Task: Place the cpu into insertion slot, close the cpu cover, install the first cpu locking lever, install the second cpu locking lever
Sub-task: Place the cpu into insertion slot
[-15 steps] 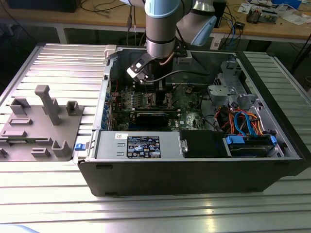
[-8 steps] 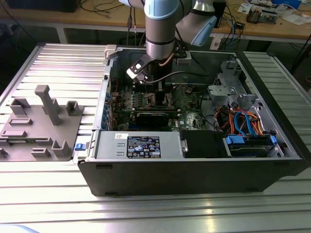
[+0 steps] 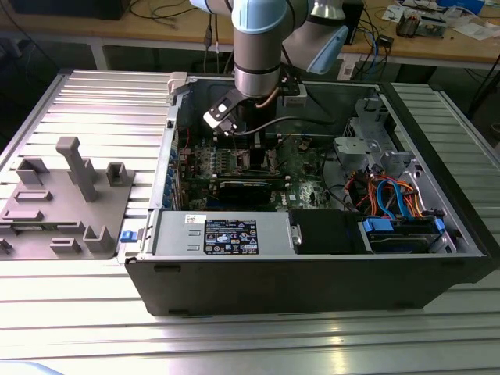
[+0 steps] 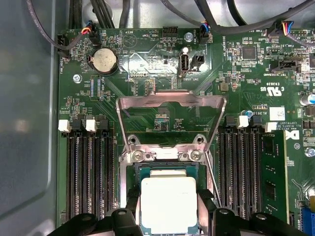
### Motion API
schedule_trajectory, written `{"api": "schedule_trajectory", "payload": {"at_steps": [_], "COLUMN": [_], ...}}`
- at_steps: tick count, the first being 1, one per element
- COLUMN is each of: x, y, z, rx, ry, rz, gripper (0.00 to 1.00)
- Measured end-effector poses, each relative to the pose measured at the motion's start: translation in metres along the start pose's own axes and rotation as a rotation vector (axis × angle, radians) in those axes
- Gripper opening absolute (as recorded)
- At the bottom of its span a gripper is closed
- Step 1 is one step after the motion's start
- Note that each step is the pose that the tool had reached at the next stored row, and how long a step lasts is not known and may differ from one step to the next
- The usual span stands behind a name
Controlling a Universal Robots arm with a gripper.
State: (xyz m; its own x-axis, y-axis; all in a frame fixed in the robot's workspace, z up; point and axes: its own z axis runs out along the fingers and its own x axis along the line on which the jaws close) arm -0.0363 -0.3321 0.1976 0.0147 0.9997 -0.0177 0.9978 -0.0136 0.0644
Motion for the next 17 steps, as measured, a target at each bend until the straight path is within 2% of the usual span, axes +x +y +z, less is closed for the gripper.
{"api": "schedule_trajectory", "payload": {"at_steps": [7, 8, 12, 17], "x": [0.0001, 0.0001, 0.0, 0.0001], "y": [0.0, 0.0, 0.0, 0.0002], "z": [0.0002, 0.0002, -0.0001, -0.0075], "rx": [-0.0002, -0.0002, 0.0001, -0.0017], "ry": [0.0004, 0.0003, -0.0002, -0.0008], "rz": [0.0, 0.0, 0.0, 0.0], "gripper": [0.55, 0.62, 0.62, 0.62]}}
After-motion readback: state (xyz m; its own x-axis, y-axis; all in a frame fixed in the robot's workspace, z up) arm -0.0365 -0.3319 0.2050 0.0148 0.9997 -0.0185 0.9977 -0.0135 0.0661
